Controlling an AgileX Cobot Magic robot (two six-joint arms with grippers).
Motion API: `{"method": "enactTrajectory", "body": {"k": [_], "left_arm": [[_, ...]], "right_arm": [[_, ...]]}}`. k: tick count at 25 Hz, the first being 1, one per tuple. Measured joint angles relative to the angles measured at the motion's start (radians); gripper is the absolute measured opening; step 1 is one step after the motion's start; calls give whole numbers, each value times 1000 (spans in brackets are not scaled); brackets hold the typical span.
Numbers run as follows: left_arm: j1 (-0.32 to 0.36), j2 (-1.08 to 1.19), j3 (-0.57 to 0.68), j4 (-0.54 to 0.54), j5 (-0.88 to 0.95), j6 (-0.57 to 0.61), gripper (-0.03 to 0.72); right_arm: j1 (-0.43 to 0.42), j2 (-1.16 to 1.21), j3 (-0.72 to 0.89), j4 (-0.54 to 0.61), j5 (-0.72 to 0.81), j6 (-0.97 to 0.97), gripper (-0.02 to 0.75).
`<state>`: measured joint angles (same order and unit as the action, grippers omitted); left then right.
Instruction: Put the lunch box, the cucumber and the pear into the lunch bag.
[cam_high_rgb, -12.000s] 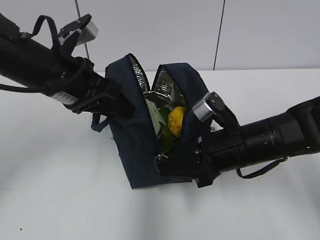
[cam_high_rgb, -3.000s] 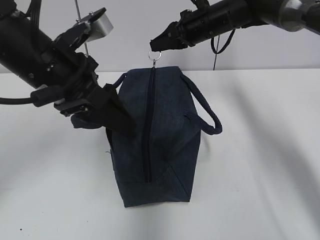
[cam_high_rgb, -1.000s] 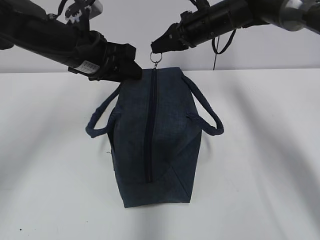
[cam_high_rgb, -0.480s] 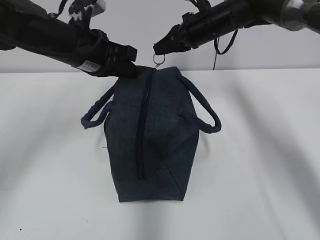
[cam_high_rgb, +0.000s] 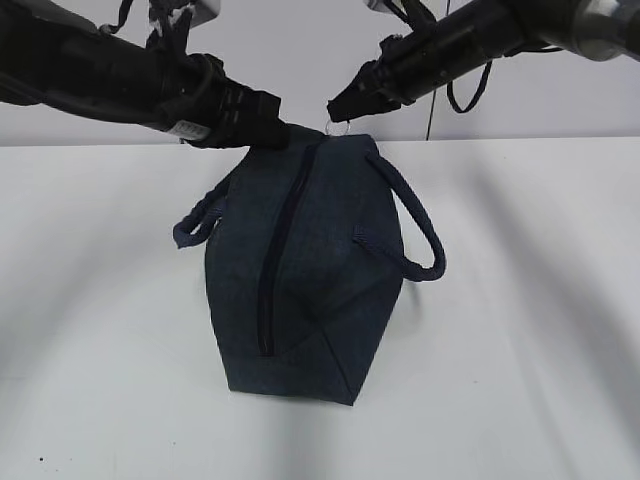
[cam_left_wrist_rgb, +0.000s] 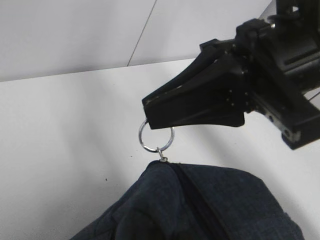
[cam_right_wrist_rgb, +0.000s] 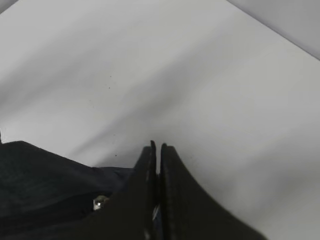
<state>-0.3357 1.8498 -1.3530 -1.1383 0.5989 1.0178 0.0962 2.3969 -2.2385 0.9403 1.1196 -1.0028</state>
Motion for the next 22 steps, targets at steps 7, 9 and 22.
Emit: {"method": "enactTrajectory", "body": {"k": [7, 9, 22], "left_arm": [[0, -17, 0, -52, 5, 69, 8], [0, -26, 0, -55, 6, 72, 8], [0, -35, -20, -45, 34, 75, 7]], "right_arm": [[-1, 17, 0, -37, 14, 27, 6], [-1, 33, 0, -43, 14, 33, 6], [-12, 79, -3, -50, 9, 68, 6]]}}
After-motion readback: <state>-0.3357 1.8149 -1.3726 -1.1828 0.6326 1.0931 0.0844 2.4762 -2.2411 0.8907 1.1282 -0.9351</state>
